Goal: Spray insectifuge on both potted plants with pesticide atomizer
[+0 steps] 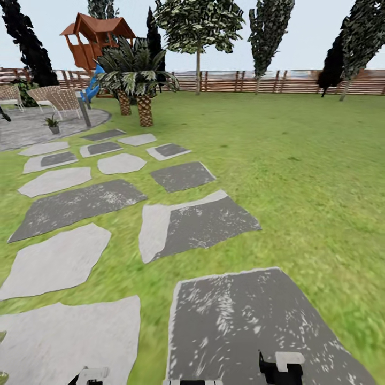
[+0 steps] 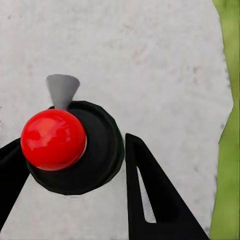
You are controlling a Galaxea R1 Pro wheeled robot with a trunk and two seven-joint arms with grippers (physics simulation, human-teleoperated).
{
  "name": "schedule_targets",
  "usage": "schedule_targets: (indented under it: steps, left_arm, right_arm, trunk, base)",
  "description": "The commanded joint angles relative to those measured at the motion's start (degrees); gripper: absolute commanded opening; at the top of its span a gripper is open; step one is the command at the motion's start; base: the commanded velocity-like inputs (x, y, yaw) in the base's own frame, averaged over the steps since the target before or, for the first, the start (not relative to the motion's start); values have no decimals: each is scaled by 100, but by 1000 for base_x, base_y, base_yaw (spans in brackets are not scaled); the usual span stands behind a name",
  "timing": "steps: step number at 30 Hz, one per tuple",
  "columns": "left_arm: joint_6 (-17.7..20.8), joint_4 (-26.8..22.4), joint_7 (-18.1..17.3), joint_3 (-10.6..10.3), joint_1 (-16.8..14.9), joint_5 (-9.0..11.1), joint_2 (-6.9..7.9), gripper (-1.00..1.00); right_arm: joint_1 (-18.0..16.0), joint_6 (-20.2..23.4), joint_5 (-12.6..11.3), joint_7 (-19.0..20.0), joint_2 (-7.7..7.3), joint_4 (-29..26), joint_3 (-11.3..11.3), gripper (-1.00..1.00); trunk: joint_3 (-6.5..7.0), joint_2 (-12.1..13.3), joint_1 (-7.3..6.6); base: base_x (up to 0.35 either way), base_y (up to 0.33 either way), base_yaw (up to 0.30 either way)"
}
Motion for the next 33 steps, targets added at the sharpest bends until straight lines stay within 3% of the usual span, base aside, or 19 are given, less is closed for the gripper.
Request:
schedule_targets:
  steps: [1, 33]
  left_arm:
    - [-22, 8, 22, 27, -5, -64, -5, -100]
    - [-24, 2, 22, 53, -5, -57, 1, -100]
  right_arm:
    - [-1, -2, 60, -45, 0, 3, -5, 100]
    - [-1, -2, 60, -41, 0, 4, -5, 100]
  trunk:
    - [-4, -1, 2]
    - [29, -1, 2]
  base:
    - [341, -107, 276]
    - [341, -107, 278]
